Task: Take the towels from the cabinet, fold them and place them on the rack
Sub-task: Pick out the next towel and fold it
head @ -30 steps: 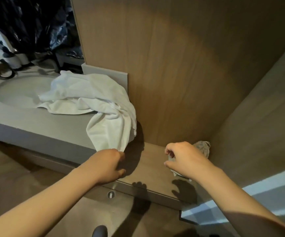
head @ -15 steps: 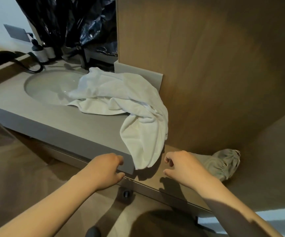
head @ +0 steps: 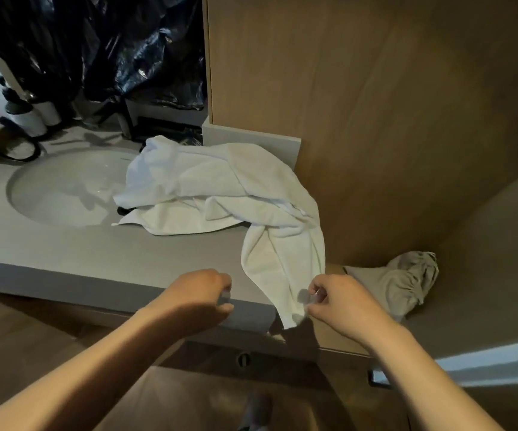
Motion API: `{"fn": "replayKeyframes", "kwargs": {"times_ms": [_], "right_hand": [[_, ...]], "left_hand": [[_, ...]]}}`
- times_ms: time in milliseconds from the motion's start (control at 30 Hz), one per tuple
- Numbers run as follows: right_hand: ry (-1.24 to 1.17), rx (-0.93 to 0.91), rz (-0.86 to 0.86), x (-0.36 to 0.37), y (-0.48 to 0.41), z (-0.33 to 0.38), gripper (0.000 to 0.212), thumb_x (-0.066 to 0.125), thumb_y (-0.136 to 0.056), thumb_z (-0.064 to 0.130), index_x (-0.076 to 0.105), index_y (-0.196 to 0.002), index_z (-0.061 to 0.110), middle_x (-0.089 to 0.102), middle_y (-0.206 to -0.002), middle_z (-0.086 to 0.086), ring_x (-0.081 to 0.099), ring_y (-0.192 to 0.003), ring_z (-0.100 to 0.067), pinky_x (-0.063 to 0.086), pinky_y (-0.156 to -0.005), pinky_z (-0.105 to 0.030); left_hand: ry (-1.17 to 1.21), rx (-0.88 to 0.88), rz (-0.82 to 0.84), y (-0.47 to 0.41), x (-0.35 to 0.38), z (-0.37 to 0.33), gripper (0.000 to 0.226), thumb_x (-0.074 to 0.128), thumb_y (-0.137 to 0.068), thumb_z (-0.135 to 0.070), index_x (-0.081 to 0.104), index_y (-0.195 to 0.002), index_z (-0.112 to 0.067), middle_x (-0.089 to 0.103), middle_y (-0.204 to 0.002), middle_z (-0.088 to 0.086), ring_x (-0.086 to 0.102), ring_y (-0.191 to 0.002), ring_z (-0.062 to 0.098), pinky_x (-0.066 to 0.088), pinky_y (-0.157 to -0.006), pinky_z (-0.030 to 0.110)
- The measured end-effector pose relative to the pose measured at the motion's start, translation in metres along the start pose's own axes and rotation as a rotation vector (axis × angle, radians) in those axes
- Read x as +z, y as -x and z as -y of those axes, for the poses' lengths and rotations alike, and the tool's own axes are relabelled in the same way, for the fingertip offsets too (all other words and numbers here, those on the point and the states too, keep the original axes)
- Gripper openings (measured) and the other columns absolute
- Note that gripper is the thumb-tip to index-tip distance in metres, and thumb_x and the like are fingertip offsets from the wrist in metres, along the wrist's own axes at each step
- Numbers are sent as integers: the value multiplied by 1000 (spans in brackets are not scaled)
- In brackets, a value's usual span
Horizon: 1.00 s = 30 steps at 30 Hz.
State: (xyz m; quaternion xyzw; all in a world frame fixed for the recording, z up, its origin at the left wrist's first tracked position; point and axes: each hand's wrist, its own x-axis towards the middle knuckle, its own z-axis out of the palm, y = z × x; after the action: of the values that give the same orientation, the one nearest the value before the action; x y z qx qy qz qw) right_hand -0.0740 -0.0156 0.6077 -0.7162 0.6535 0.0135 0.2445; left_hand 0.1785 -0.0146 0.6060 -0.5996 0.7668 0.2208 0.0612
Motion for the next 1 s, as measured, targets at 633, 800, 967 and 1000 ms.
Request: {"fn": "replayKeyframes", "kwargs": {"times_ms": [633,800,967,1000], "right_hand": [[-50,-84,-110,-61,-127,-23,17,68,-84,33,67,-99,24,64,-93,5,60,-89,-13,48,-74,-22],[-108,-95,-119,-62,-147,-23,24,69,-84,35,65,-104,22,66,-90,7,63,-87,-15,50,-74,-28],[-118,-113,-149,-52,-165,-8,27,66,-84,31,66,-103,12,70,-96,-5,65,-89,-22,54,-79,-34],[-121,-119,-160,-52,-169,-4,26,66,-84,31,65,-103,12,70,-96,-4,65,-90,-22,54,-79,-34]], "left_hand": [[-8,-43,-153,-109,-66,4,30,55,-89,-38,60,-113,-21,64,-110,-2,60,-98,17,45,-77,27],[4,-13,-215,-133,-74,6,32,58,-90,-41,60,-116,-23,63,-110,-6,60,-98,14,44,-78,24],[37,6,-266,-143,-73,20,31,63,-87,-41,62,-113,-24,64,-105,-7,61,-94,15,45,-77,23],[65,8,-280,-143,-73,25,30,64,-86,-40,63,-111,-24,65,-103,-7,62,-92,14,47,-77,25]]}}
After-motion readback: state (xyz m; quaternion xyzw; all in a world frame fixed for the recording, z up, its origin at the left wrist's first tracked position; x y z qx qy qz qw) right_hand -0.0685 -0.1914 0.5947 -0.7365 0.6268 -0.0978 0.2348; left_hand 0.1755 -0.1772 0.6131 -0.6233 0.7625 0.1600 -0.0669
